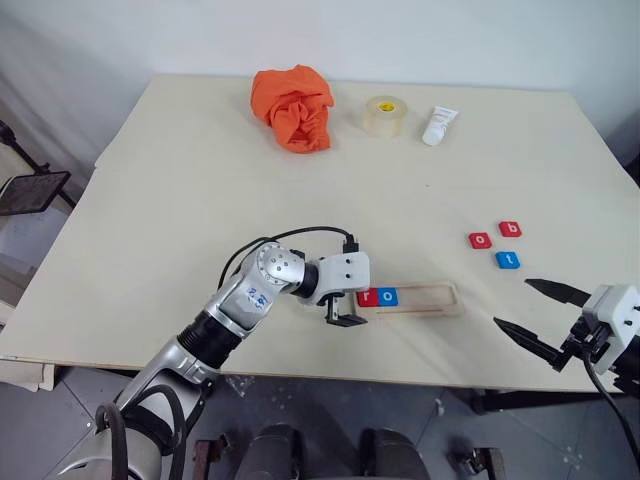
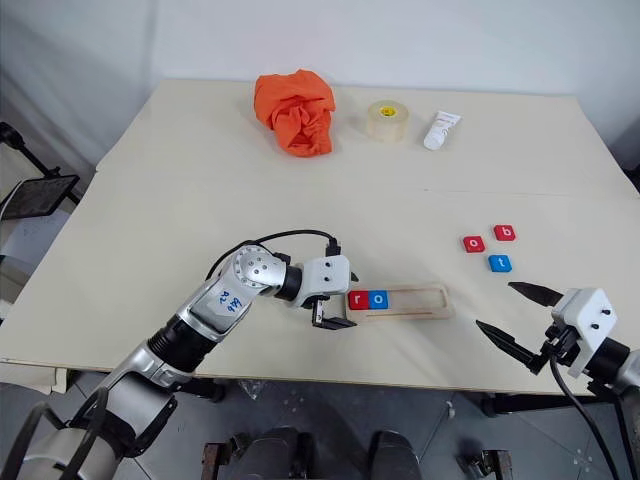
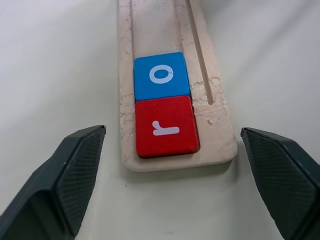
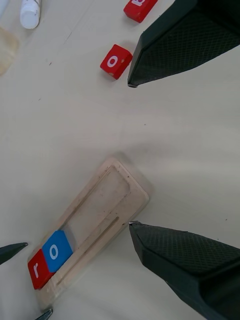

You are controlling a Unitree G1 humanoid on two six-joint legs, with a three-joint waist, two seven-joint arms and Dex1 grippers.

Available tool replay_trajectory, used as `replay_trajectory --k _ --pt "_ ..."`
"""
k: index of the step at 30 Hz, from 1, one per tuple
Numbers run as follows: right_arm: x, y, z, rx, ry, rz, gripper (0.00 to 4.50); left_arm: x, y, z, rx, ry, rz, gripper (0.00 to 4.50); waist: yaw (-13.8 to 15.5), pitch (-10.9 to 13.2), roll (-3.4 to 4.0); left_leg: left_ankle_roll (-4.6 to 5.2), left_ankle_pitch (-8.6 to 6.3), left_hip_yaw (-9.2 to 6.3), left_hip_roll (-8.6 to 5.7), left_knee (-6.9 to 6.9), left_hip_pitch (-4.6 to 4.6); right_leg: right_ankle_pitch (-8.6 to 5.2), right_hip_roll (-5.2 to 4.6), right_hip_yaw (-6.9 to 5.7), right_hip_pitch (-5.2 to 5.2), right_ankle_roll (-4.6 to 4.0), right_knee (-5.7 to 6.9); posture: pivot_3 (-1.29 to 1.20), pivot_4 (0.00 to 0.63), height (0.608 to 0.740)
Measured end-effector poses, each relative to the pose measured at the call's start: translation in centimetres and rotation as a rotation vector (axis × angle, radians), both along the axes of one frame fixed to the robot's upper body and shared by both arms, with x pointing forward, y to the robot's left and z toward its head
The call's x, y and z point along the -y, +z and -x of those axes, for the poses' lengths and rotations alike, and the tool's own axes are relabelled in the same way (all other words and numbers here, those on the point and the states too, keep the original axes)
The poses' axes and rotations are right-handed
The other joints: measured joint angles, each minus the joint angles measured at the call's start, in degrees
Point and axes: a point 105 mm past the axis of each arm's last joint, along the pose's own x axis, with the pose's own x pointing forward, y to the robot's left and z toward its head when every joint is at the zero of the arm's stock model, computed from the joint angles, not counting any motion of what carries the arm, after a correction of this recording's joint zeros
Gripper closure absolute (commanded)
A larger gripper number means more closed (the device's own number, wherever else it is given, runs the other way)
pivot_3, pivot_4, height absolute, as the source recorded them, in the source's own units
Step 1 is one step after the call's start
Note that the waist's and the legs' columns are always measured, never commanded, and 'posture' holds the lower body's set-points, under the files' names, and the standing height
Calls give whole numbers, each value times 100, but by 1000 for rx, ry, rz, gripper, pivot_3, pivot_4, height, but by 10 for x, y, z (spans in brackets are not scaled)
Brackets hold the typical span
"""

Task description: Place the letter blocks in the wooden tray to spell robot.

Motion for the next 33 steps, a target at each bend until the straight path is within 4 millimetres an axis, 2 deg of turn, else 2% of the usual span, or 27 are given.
replay_trajectory --k 4,7,11,15,20,26,33 --pt "-1 2 -1 4 -4 -9 0 -2 2 1 2 6 19 16 -4 0 0 0 0 0 0 0 0 0 0 0 0 0 0 0 150 740" --pt "-2 5 -3 11 -21 -23 0 -7 12 3 4 22 84 16 -10 0 0 0 0 -2 1 0 0 0 -1 2 -1 0 1 0 150 740" --pt "8 8 -9 42 -173 -98 0 -33 22 11 15 45 243 16 -37 -2 3 -1 0 -9 5 -2 0 0 -6 29 -1 0 4 0 150 740" --pt "22 7 -20 35 -346 -167 0 -57 21 17 0 79 372 16 -25 -1 4 -1 0 -11 3 7 0 0 -10 37 2 -1 4 0 150 740" --pt "25 10 -35 44 -433 -236 0 -84 18 21 47 82 471 16 -27 0 8 -1 0 -8 -2 5 0 0 -11 34 0 0 4 0 150 740" --pt "28 7 -52 13 -477 -252 0 -103 15 27 38 55 619 16 -20 -1 10 0 0 -8 -2 5 0 0 -10 15 -3 0 12 0 150 740" --pt "40 11 -50 -80 -510 -195 0 -116 3 36 16 4 627 16 -26 -1 14 3 -2 -3 -3 3 0 0 -11 -5 -6 0 13 0 150 740"
